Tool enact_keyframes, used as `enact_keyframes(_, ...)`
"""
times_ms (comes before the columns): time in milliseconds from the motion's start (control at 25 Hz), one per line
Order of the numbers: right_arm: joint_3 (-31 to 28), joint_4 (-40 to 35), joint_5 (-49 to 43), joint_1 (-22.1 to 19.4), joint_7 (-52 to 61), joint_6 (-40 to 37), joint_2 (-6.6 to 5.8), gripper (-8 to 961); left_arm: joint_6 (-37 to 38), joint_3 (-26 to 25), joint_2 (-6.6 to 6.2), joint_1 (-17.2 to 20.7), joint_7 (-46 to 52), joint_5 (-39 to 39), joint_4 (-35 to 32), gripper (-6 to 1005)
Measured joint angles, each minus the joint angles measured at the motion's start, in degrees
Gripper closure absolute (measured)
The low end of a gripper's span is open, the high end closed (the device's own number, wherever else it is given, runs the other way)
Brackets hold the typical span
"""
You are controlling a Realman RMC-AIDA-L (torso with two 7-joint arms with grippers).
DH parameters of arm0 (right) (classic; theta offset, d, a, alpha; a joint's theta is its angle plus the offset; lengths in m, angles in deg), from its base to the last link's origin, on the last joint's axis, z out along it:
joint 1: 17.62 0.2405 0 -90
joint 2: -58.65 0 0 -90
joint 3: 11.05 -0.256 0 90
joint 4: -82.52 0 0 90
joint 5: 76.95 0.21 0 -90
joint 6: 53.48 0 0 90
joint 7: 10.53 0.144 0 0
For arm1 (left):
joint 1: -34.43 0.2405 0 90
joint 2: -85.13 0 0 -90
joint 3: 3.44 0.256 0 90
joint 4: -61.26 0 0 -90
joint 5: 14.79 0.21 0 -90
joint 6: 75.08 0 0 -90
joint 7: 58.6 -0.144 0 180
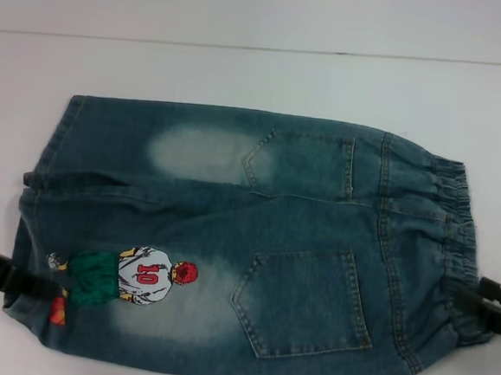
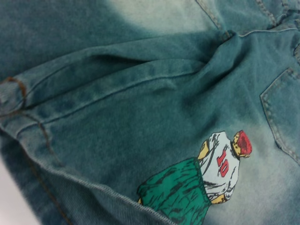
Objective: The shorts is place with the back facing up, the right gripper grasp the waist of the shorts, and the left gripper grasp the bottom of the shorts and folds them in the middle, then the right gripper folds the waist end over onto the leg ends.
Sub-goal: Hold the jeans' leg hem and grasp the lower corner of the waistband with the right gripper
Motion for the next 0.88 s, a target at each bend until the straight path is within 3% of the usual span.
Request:
enact_keyframes(280, -0.3, 0.1, -0.4, -2.4, 1.4, 0.6, -0.59, 38, 0.3, 0.0, 0.09, -0.5, 0.1, -0.1, 0.2, 978)
enact_keyframes(880, -1.2, -0.2, -4.0, -1.7, 5.4, 0.3, -1.37, 37, 0.3, 0.1, 0.15, -0.7, 0.2, -0.1, 0.6, 978)
